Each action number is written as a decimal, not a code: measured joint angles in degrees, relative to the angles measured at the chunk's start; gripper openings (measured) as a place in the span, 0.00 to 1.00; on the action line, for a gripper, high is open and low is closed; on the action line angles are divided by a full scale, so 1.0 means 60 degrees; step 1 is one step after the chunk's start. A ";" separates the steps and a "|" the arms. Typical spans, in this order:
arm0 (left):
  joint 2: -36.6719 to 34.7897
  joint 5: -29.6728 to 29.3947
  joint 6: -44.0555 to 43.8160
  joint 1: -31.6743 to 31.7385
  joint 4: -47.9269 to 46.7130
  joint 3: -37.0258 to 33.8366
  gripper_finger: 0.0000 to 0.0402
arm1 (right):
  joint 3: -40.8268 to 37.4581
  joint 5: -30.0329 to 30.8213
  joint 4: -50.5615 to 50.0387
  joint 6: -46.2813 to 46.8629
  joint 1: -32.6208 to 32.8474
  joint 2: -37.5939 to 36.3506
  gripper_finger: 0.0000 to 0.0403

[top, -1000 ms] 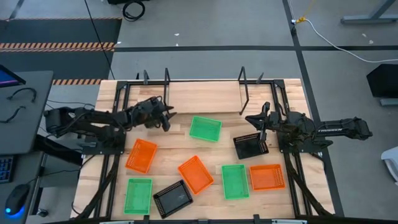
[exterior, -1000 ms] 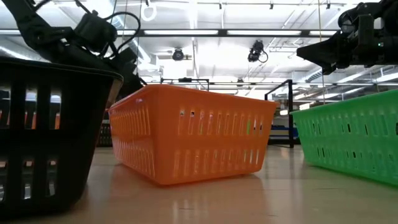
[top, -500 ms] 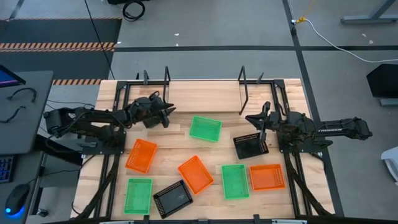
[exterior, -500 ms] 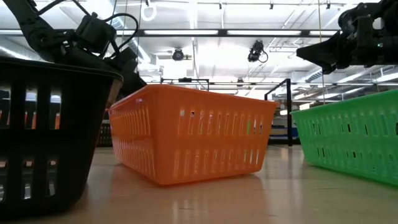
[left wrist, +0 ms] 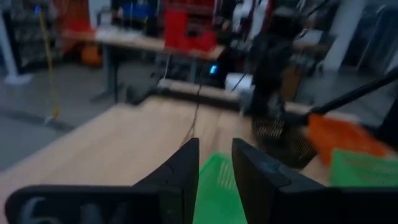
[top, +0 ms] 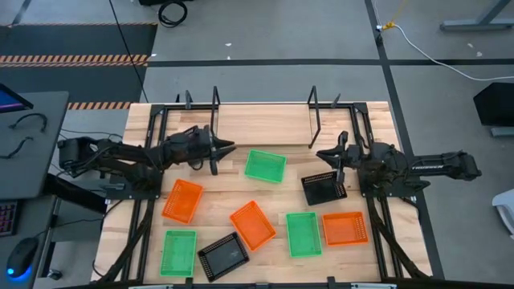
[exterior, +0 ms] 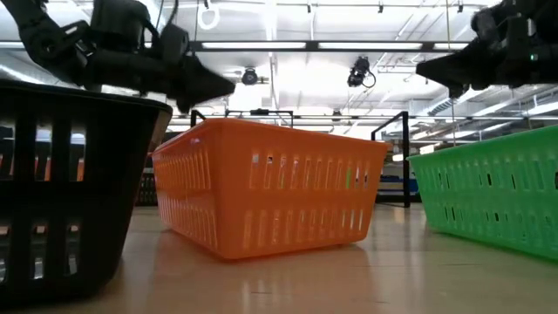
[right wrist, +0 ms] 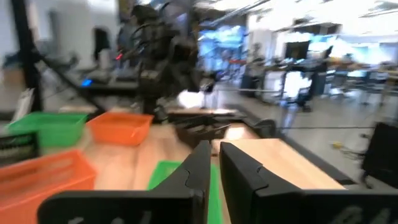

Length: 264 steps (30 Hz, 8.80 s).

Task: Stack baskets on shelf by color
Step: Put the top green bin on the shelf, then put the middle right black bin on the shelf

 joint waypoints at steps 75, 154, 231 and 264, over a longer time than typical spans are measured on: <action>-0.1086 -0.0036 0.1674 0.0216 -0.5529 0.2178 0.55 | 0.9936 0.0961 -0.7952 -0.6416 0.1238 1.3820 0.03; -0.1086 -0.0035 0.1755 0.0212 -0.5591 0.2178 0.50 | 1.2437 0.0850 -1.2120 -0.1906 -0.2789 1.3353 0.27; -0.1644 0.0089 0.0676 -0.2687 -0.6659 0.2182 0.44 | 0.9469 -0.0468 -1.2066 1.0991 0.2392 1.3359 0.12; -0.2025 0.0100 0.0672 -0.2855 -0.6614 0.2171 0.43 | 1.3866 0.0774 -1.1328 0.4530 0.2747 1.3359 0.03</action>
